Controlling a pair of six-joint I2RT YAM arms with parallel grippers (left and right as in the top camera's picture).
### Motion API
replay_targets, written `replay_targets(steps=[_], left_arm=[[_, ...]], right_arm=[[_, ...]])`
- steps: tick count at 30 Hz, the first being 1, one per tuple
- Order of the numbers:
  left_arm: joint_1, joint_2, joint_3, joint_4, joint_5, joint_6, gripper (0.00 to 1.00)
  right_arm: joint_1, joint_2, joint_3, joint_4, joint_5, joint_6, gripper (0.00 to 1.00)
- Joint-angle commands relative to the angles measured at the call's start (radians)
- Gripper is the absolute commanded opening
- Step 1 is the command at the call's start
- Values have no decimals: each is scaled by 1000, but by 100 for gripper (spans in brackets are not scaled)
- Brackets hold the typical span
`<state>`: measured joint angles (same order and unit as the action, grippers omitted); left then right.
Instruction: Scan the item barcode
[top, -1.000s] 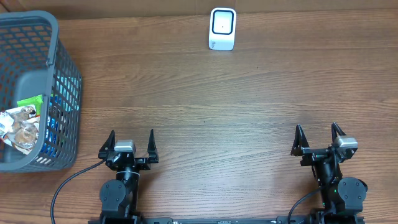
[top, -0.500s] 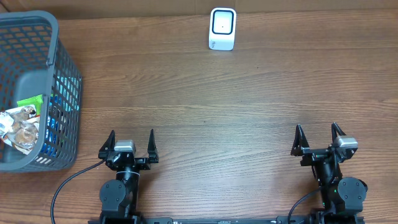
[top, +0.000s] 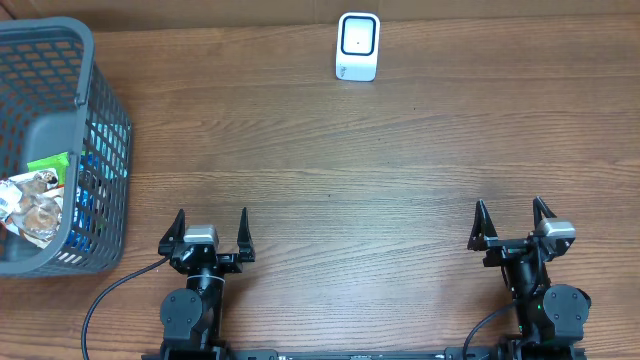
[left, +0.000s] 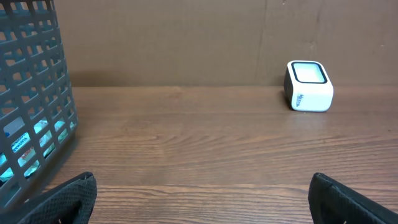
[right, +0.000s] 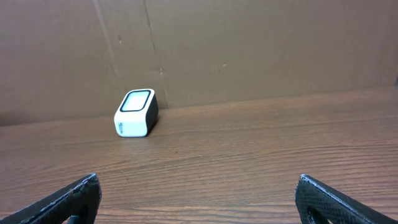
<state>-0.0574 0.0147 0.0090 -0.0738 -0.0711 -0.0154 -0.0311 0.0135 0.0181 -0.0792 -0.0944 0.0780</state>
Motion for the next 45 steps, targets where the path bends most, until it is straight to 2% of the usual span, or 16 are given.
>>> replay_targets(steps=[1, 7, 12, 18, 21, 25, 28, 29, 32, 38, 41, 45], left_arm=[[-1, -10, -4, 23, 14, 24, 100], [-1, -9, 21, 43, 118, 99, 100], [-1, 53, 150, -55, 125, 151, 100], [-1, 348, 497, -216, 142, 176, 100], [-1, 569, 750, -329, 160, 172, 100], [-1, 766, 1013, -484, 201, 172, 100], [-1, 922, 1248, -622, 222, 172, 100], [-1, 1045, 1441, -742, 224, 172, 100], [-1, 1182, 1654, -894, 242, 172, 100], [-1, 1475, 2088, -1196, 433, 173, 100], [-1, 1538, 2140, -1252, 492, 172, 100], [-1, 1566, 2140, -1287, 480, 173, 100]], right_arm=[[3, -11, -10, 24, 20, 0, 100], [3, -11, -1, 23, -23, 0, 100], [0, -10, 70, -13, -24, -3, 100], [0, 98, 267, -105, -65, -8, 100], [0, 230, 436, -181, -65, -9, 100], [0, 368, 600, -296, -68, -66, 100], [0, 521, 794, -452, -69, -87, 100], [0, 649, 954, -583, -75, -87, 100], [0, 790, 1131, -728, -118, -87, 100], [0, 1089, 1467, -1025, -148, -81, 100], [0, 1147, 1485, -1032, -206, -41, 100], [0, 1197, 1485, -1029, -298, -41, 100]])
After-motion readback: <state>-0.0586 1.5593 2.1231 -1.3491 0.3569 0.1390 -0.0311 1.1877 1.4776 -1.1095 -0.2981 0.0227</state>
